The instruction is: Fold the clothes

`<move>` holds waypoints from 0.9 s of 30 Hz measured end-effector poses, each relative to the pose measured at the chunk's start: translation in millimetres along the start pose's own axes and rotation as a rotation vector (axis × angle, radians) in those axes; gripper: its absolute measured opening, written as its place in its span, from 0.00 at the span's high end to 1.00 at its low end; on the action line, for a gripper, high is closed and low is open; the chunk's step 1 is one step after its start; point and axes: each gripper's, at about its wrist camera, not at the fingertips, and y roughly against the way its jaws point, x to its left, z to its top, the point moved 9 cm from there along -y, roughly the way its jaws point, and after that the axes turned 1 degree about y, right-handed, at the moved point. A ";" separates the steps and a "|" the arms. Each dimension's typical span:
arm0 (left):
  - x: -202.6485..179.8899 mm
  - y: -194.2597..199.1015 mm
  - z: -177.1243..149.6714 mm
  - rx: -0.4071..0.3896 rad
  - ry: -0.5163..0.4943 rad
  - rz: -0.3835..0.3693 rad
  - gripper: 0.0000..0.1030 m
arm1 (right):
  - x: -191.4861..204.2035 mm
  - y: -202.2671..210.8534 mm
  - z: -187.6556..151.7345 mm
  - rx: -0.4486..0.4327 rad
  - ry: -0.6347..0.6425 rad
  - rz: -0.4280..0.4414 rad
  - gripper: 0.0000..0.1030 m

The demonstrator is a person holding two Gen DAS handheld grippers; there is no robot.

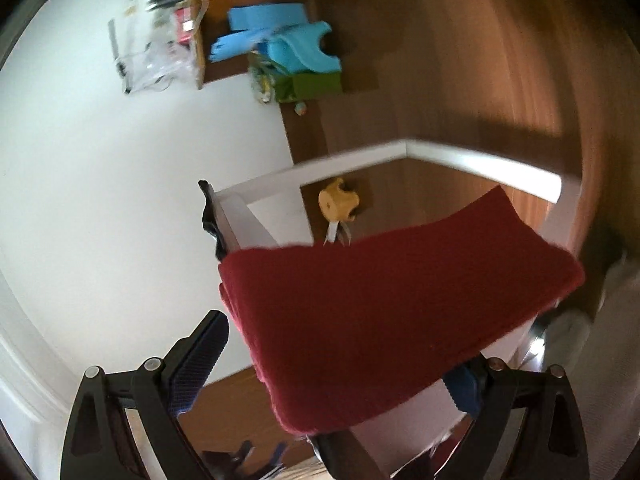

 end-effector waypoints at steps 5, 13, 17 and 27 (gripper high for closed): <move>5.0 -1.9 0.1 0.006 0.015 0.002 0.01 | 23.1 -2.5 20.2 -0.008 0.118 -0.024 0.51; 23.7 0.6 4.1 0.009 0.023 0.004 0.01 | 16.8 -21.7 17.5 -0.013 0.282 -0.308 0.94; 40.6 1.1 13.8 0.004 0.043 0.000 0.01 | 47.9 -16.0 15.5 -0.089 0.401 -0.355 0.94; 77.1 17.0 49.7 -0.034 0.036 -0.063 0.01 | 249.6 -32.1 -87.9 -0.152 0.795 -0.112 0.95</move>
